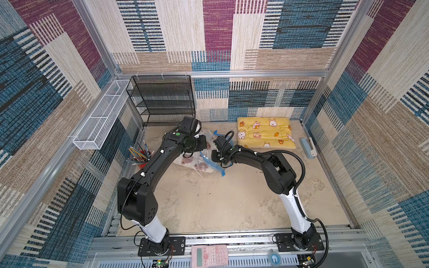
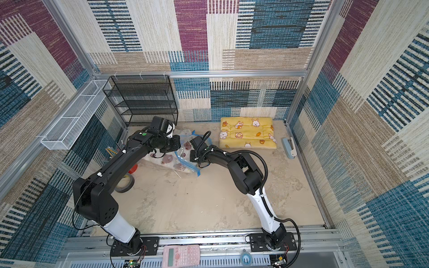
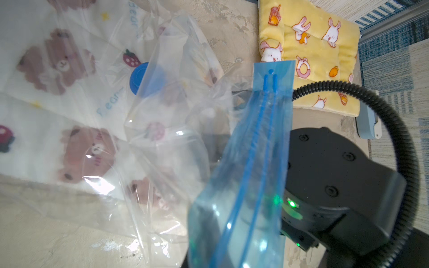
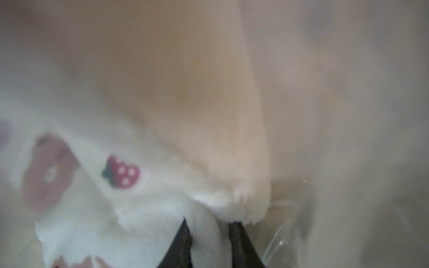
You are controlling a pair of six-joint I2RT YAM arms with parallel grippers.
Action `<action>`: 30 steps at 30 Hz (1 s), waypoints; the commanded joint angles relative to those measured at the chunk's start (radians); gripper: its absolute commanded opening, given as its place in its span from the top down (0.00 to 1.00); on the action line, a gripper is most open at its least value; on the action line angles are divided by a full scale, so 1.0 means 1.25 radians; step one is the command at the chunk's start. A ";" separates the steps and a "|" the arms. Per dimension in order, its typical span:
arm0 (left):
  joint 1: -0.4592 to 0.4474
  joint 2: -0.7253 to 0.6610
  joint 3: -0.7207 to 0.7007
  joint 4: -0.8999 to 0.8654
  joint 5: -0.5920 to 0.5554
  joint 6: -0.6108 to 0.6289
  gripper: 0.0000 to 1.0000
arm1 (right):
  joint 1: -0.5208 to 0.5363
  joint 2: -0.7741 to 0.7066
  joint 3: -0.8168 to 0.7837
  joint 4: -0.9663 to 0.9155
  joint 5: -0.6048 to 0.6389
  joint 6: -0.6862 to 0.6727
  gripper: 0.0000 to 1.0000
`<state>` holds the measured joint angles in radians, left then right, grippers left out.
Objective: Take the blanket out of the vacuum bag
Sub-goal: Take out the blanket from the vacuum bag.
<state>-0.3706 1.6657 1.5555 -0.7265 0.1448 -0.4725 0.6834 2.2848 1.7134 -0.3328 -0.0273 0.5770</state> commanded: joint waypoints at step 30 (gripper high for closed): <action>0.001 -0.007 -0.005 0.002 0.004 -0.007 1.00 | 0.018 -0.466 -0.473 0.451 -0.169 -0.379 1.00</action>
<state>-0.3710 1.6619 1.5520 -0.7292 0.1490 -0.4751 0.7055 1.7424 1.1477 0.1463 -0.2737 0.1658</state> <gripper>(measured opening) 0.049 0.067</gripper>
